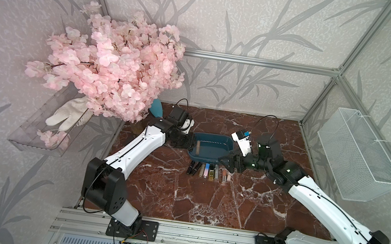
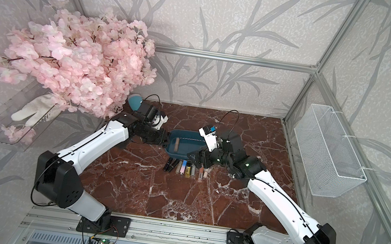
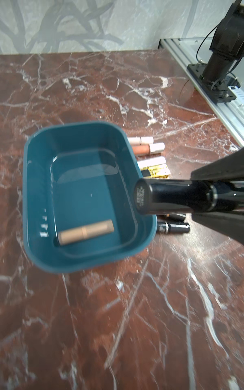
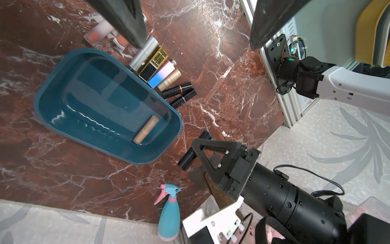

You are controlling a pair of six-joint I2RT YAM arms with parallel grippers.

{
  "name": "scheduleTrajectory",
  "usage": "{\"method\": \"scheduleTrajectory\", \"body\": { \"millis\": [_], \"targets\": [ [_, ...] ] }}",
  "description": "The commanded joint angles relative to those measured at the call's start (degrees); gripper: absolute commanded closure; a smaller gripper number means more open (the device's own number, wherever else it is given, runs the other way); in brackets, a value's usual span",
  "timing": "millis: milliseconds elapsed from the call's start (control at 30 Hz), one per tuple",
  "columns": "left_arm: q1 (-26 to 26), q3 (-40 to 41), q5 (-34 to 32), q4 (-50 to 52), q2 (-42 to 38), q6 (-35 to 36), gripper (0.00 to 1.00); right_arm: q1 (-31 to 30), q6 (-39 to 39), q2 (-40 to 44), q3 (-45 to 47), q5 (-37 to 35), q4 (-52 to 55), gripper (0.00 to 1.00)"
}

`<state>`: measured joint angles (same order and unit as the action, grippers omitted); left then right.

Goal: Put the lipstick into the storage box
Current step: Pick up the lipstick at the center of the board, then place the lipstick in the storage box.

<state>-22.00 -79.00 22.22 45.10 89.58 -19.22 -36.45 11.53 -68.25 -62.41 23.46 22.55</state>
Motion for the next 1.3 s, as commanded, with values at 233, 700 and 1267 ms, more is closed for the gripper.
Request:
{"method": "scheduleTrajectory", "body": {
  "millis": [233, 700, 1267],
  "targets": [
    [-4.09, -9.31, -1.54, -1.55, 10.92, -3.53, 0.86, 3.06, -3.34, -1.99, -4.22, 2.06, 10.46, 0.18],
    [-6.06, -16.18, -3.6, -0.5, 22.71, -3.65, 0.86, 4.79, -6.11, -7.56, -5.88, 4.52, 11.39, 0.18],
    [-6.11, -17.19, -8.42, -2.56, 30.15, -5.65, 0.87, 8.5, -5.52, -9.6, -5.54, 7.91, 10.75, 0.18]
  ]
}}
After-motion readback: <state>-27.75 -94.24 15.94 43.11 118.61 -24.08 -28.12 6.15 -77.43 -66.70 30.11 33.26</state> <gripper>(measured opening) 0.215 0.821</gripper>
